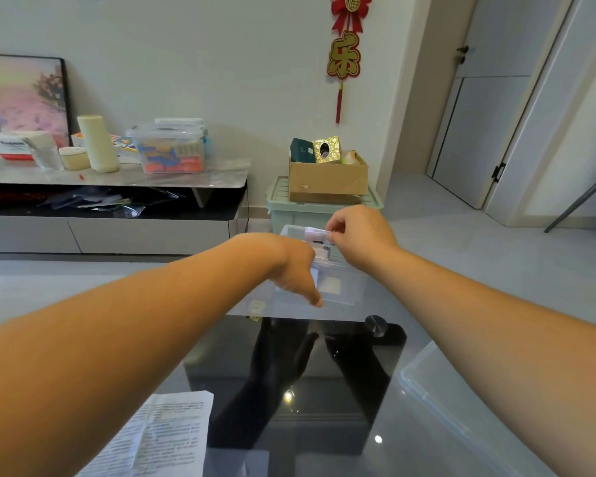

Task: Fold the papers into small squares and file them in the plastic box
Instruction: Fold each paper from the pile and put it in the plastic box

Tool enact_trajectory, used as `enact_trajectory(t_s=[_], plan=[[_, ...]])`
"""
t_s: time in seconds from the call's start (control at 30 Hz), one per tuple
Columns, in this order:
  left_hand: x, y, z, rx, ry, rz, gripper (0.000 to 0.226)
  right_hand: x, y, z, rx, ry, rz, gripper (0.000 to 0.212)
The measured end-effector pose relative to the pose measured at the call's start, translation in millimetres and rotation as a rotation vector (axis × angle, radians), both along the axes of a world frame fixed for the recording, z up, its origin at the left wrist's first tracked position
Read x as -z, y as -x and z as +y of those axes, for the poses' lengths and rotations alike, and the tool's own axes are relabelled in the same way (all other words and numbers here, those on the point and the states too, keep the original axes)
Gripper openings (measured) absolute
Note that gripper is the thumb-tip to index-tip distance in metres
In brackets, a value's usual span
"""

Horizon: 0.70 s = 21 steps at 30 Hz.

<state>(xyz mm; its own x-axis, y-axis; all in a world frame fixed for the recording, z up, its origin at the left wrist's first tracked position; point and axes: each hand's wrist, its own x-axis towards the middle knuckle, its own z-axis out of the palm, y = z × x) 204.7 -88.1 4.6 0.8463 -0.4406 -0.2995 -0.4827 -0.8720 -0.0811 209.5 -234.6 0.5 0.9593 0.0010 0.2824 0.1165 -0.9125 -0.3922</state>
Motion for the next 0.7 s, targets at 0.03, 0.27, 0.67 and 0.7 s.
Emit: enact_trajectory(t_s=[0.03, 0.27, 0.67, 0.7], plan=[[-1, 0, -3, -0.015, 0.008, 0.024, 0.087, 1, -1, -1, 0.006, 0.003, -0.015, 0.008], [6, 3, 6, 0.029, 0.020, -0.096, 0.088, 1, -3, 1, 0.025, 0.113, -0.076, 0.013], [19, 15, 18, 0.094, 0.174, -0.237, 0.061, 2, -4, 3, -0.026, 0.202, -0.113, 0.019], [15, 15, 14, 0.061, 0.158, -0.202, 0.063, 2, -4, 3, -0.029, 0.197, -0.114, 0.019]])
